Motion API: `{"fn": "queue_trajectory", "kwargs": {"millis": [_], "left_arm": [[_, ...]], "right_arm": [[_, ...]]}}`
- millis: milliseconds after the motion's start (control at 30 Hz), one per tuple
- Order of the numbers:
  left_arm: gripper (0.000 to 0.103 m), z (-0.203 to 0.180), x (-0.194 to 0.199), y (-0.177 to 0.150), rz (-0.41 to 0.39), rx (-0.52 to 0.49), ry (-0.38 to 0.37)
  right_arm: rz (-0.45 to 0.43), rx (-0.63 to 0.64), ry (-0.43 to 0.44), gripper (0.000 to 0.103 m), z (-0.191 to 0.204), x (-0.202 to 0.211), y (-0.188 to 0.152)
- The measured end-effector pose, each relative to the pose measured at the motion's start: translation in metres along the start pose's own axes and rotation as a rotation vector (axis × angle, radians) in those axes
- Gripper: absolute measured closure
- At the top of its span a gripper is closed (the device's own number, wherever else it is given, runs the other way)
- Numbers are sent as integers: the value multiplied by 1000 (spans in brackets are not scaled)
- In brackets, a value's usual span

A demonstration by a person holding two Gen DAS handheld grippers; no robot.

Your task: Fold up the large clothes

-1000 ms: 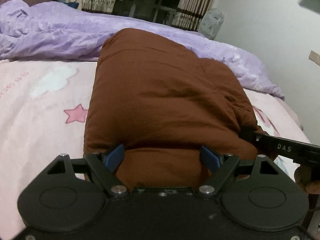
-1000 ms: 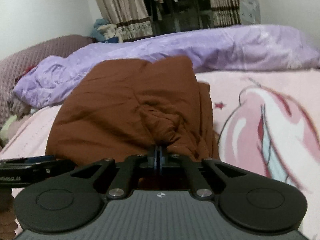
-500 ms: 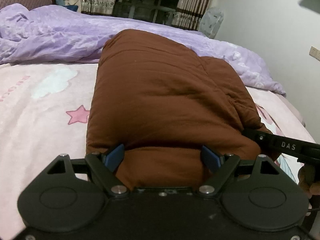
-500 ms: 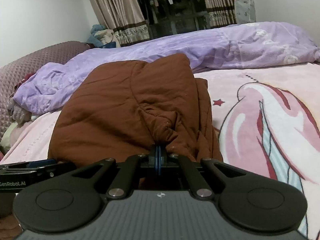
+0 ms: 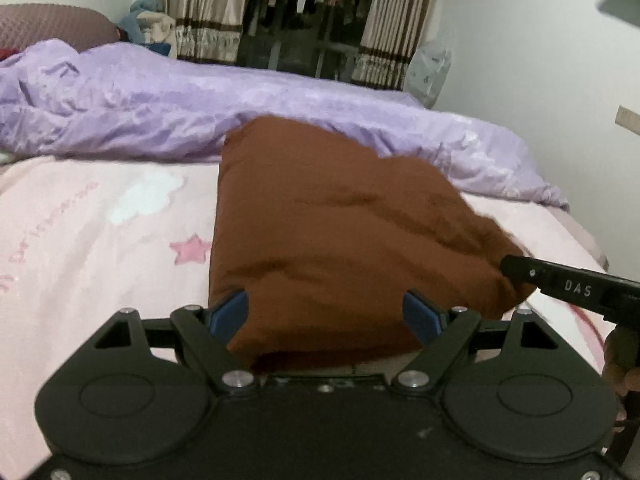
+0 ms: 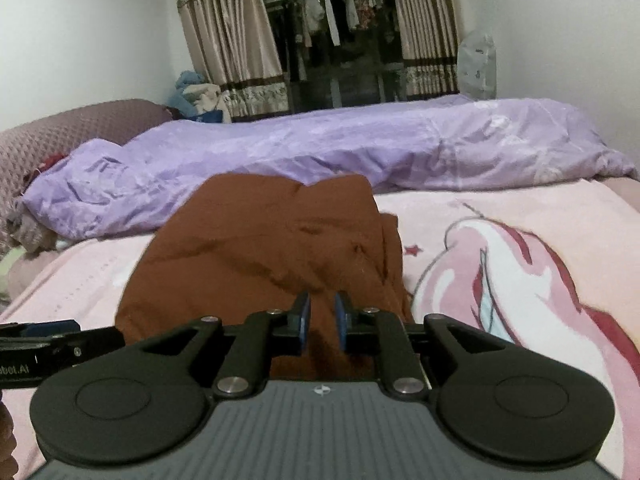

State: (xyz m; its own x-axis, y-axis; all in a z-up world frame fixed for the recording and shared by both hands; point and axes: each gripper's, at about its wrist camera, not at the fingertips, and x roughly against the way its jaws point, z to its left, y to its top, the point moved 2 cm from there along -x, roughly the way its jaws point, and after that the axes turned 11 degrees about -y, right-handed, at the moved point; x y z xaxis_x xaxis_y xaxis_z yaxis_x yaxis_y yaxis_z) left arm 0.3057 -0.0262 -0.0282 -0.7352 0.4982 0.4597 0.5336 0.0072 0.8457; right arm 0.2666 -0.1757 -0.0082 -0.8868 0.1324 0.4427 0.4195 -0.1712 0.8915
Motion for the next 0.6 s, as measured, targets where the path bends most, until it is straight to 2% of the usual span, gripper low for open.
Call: {"fn": "queue_trajectory", "kwargs": {"millis": [100, 300, 600], "left_arm": [[17, 4, -10, -7, 2, -19, 15], [18, 18, -34, -19, 37, 9, 40], [16, 24, -45, -23, 42, 16, 61]], "right_arm": [[35, -4, -14, 84, -2, -11, -7], [83, -24, -18, 84, -6, -32, -18], [92, -32, -10, 85, -7, -40, -23]]}}
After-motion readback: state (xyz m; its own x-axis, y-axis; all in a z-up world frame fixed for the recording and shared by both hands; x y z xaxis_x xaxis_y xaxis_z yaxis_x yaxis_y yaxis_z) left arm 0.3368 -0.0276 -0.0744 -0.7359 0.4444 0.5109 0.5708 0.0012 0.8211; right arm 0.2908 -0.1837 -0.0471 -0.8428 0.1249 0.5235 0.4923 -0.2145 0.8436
